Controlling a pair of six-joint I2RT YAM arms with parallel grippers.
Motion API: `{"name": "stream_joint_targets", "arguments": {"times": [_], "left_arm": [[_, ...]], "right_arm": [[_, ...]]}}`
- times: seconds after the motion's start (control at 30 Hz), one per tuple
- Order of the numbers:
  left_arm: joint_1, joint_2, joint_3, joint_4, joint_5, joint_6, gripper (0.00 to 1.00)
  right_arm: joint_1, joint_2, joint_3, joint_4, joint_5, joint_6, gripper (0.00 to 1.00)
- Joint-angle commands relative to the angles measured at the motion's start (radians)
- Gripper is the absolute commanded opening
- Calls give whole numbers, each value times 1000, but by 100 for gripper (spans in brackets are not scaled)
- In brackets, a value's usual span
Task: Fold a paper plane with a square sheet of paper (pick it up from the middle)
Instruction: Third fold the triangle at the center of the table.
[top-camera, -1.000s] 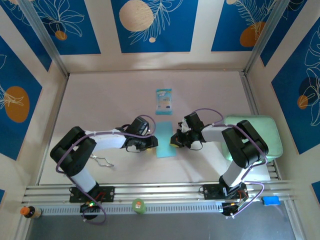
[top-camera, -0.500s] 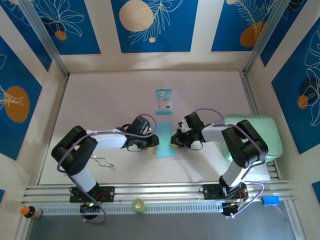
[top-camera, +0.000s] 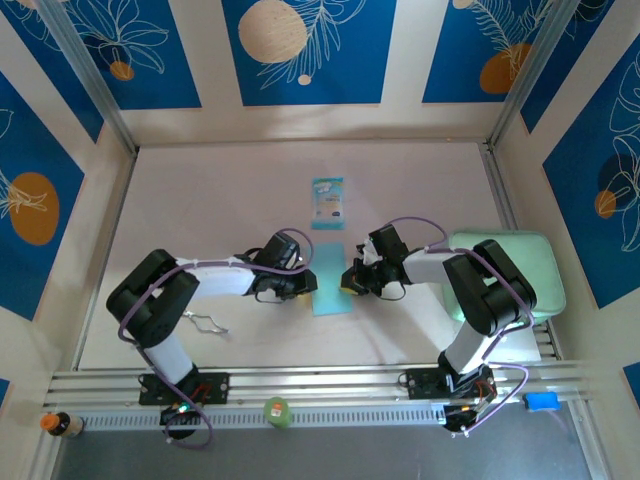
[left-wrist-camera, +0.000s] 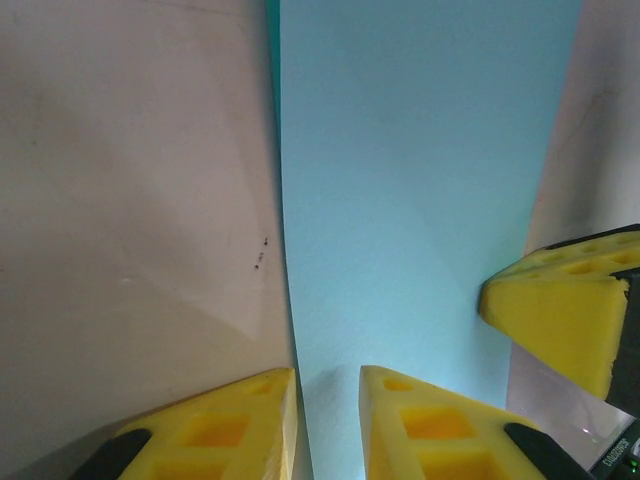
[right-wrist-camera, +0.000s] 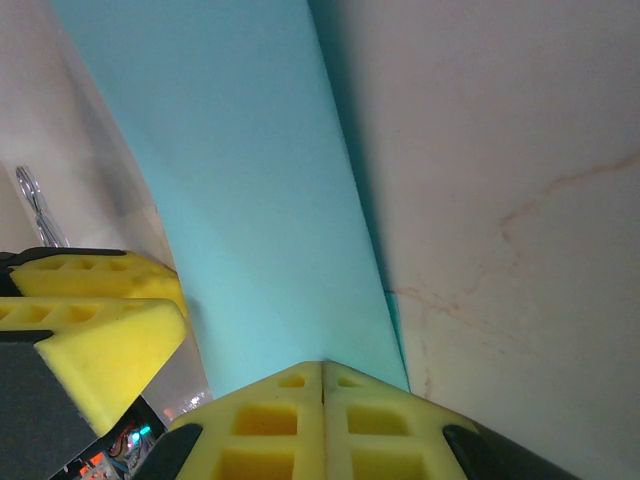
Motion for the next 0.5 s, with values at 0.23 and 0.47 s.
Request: {"name": "stream_joint_targets", "arguments": {"times": [0.23, 0.47], "left_arm": [[-8, 23, -6, 79, 52, -20, 25], [-6, -4, -25, 93, 31, -30, 29]], "right_arm": [[-6, 29, -26, -42, 32, 4, 1], [-5, 26, -27, -41, 32, 5, 2]]}}
